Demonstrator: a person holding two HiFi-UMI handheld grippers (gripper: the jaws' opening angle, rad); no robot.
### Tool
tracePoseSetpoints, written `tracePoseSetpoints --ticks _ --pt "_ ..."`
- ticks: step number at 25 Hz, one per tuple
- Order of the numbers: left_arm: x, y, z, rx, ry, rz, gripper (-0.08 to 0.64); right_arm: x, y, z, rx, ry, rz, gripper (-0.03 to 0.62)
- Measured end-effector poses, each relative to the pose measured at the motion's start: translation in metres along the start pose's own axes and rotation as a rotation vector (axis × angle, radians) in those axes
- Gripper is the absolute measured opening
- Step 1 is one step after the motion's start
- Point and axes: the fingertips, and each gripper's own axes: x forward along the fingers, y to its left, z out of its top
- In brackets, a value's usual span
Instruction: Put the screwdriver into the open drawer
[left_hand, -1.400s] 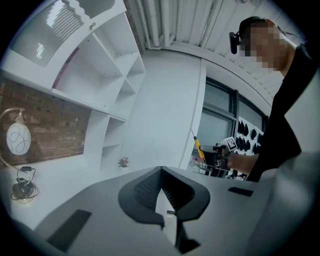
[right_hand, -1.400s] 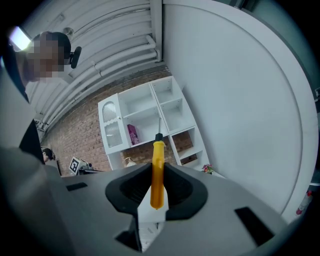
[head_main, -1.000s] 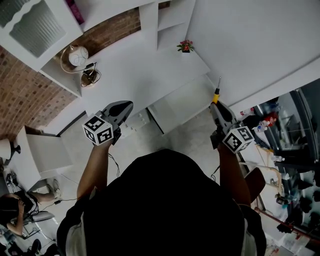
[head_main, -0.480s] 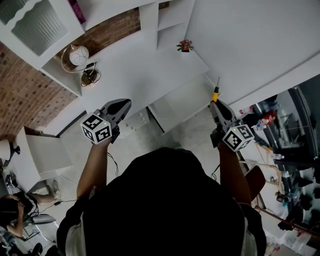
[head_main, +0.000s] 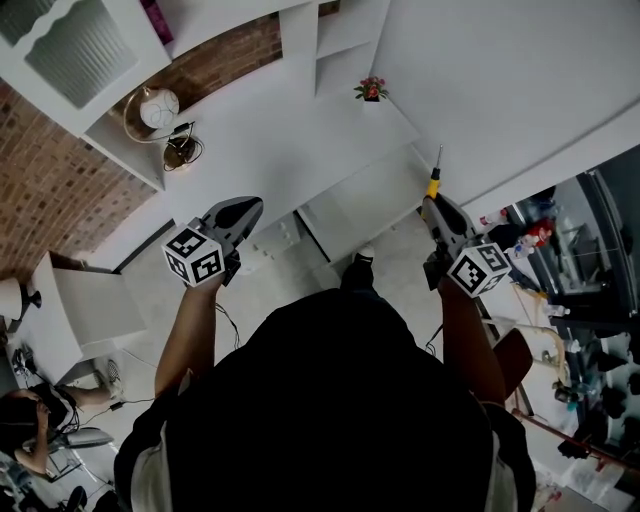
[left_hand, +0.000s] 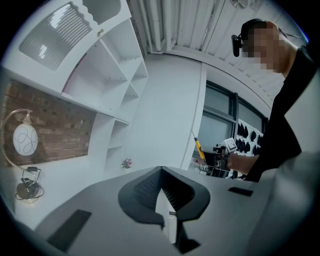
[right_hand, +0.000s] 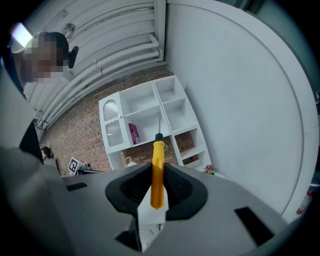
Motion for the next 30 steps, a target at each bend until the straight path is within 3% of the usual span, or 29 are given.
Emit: tracePoseSetpoints --ticks 30 --pt "0.046 0.034 0.008 -0.003 0.034 0.066 0.015 0.059 -0.057 0.003 0.044 0.017 0.049 0.081"
